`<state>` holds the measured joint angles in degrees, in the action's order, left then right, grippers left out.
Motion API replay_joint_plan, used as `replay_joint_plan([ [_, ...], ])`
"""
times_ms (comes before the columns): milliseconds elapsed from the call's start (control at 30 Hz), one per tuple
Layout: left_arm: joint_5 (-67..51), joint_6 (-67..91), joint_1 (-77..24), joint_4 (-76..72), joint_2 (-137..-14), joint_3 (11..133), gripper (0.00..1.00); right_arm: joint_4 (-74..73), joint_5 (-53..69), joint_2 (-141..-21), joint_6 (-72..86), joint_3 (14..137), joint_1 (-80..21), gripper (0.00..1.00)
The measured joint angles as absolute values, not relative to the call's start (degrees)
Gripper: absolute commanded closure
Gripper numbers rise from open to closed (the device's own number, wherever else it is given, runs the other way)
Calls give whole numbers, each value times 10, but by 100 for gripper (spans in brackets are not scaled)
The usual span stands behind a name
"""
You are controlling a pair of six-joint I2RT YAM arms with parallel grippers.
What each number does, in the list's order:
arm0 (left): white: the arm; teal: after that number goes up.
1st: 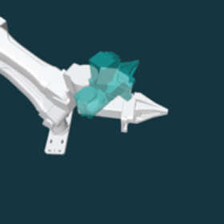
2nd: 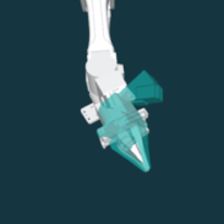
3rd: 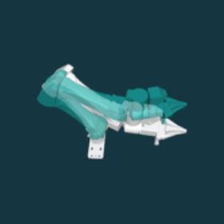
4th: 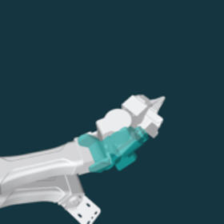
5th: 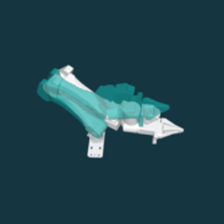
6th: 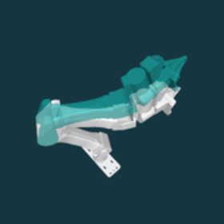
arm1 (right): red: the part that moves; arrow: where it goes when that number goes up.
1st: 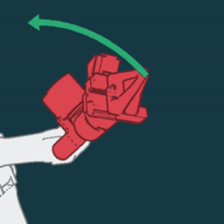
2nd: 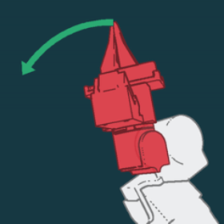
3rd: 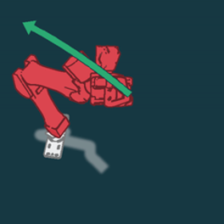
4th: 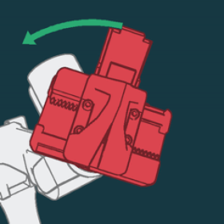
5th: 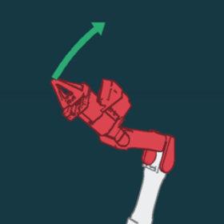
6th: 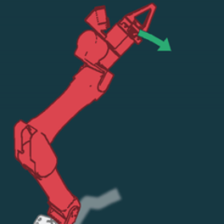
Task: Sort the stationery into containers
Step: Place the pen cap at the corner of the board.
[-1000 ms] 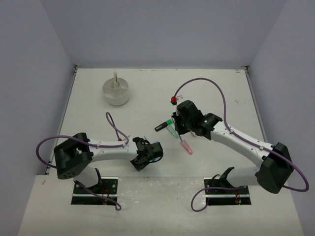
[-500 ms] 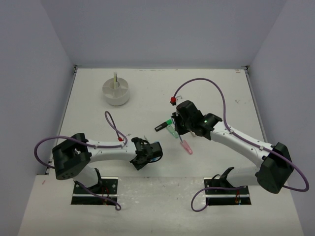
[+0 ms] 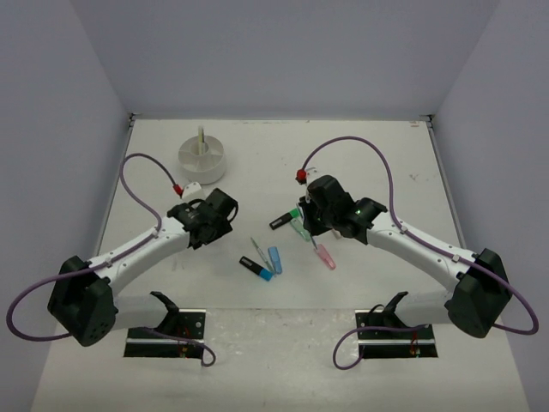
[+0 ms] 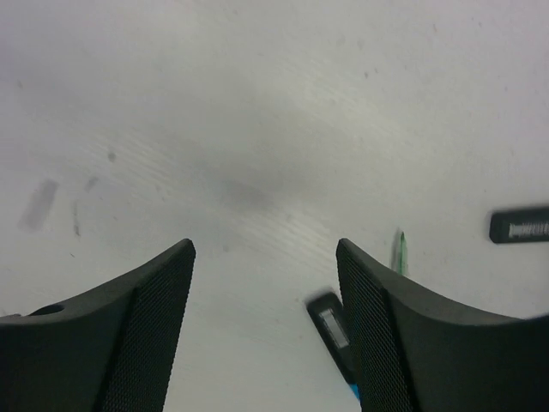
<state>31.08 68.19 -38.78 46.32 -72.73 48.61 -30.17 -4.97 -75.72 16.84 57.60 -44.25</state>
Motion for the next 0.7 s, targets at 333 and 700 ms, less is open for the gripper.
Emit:
replay_joint_plan([
  [333,236,467,-61,446,-688,496,27,-295,-48,-757,168,576,-442,100],
  [700,66,309,146,426,-713,486,28,-287,-32,-757,164,570,-442,100],
])
